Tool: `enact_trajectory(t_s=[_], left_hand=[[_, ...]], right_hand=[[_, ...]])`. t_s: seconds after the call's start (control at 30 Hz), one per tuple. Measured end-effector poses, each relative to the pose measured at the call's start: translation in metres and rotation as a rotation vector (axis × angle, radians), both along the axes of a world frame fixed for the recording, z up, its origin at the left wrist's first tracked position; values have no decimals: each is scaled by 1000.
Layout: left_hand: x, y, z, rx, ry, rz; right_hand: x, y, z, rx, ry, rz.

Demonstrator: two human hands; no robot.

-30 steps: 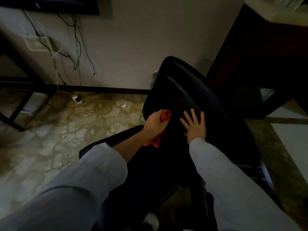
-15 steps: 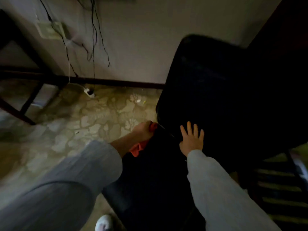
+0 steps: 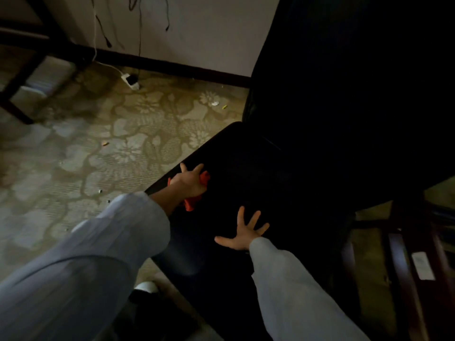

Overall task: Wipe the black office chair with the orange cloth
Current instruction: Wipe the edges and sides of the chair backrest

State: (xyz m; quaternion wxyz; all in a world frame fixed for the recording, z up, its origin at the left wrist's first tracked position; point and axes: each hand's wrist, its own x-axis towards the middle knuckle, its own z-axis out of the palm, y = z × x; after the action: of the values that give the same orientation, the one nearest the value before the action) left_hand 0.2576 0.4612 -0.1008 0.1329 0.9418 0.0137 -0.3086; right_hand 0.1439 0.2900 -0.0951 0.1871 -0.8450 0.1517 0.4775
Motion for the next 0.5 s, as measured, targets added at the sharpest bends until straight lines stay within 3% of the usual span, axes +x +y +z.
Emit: enact_trajectory(t_s=[0.17,0.5], left_hand=[[-5,6,-19,-9,-73,-42],[-64,28,-66,-59,6,-62]], right_hand=[[-19,-1,-23,-38,-200,1],[-38,-35,-17,-157,-245,162]])
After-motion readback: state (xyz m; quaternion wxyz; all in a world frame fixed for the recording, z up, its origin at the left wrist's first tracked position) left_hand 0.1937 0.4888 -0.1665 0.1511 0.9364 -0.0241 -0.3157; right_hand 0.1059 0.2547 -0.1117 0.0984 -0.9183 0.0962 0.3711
